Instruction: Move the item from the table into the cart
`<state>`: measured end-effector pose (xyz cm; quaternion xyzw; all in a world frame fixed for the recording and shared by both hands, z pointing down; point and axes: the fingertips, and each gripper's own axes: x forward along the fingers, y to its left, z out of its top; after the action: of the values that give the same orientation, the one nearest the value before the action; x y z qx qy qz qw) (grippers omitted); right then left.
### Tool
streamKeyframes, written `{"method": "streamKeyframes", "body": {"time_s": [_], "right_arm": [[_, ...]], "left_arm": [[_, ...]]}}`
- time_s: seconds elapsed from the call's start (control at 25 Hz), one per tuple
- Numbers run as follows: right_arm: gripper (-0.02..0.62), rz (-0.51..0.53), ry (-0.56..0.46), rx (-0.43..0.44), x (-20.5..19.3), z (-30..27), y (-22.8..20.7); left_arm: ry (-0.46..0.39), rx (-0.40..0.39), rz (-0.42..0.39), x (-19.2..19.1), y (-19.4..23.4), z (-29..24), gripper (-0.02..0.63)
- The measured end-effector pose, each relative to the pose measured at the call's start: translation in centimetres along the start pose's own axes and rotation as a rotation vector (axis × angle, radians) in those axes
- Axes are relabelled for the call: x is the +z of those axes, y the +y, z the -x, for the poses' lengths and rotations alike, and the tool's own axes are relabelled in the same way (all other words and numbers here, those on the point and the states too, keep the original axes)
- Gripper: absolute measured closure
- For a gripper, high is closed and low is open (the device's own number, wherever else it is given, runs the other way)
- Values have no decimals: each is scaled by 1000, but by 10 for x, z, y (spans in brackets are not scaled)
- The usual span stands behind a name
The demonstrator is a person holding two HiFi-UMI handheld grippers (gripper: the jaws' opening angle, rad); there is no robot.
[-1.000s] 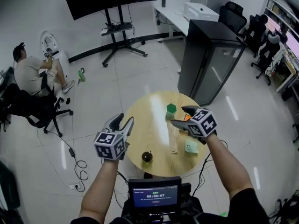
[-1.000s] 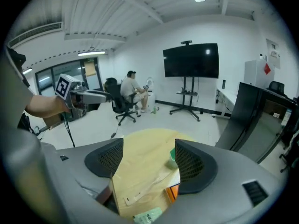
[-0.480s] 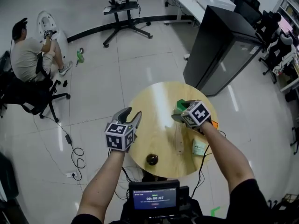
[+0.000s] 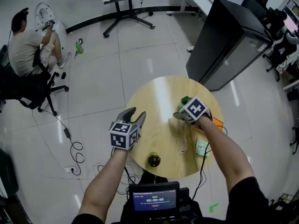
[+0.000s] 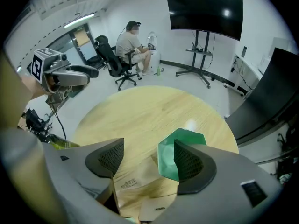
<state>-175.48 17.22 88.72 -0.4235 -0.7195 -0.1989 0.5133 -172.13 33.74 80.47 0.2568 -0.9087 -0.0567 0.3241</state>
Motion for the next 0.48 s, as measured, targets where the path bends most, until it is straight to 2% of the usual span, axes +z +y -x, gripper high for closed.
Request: {"method": "streamKeyframes", "body": {"time_s": [0.04, 0.12, 0.28, 0.44, 0.48], "right_arm": [[262, 8, 10, -7, -1, -3, -3], [325, 24, 16, -24, -2, -5, -9], [325, 87, 72, -45, -4, -11, -7], [505, 181, 226, -118, -26, -16, -13], [509, 205, 267, -147, -32, -15, -19]], "left_arm": [[1, -6, 4, -1, 0, -3, 410], [-2, -15, 10, -4, -3, -8, 410], [-6, -22, 18, -5, -5, -9, 410], [-4, -30, 17, -10, -7, -12, 410], [0, -30, 18, -12, -7, -13, 410]]}}
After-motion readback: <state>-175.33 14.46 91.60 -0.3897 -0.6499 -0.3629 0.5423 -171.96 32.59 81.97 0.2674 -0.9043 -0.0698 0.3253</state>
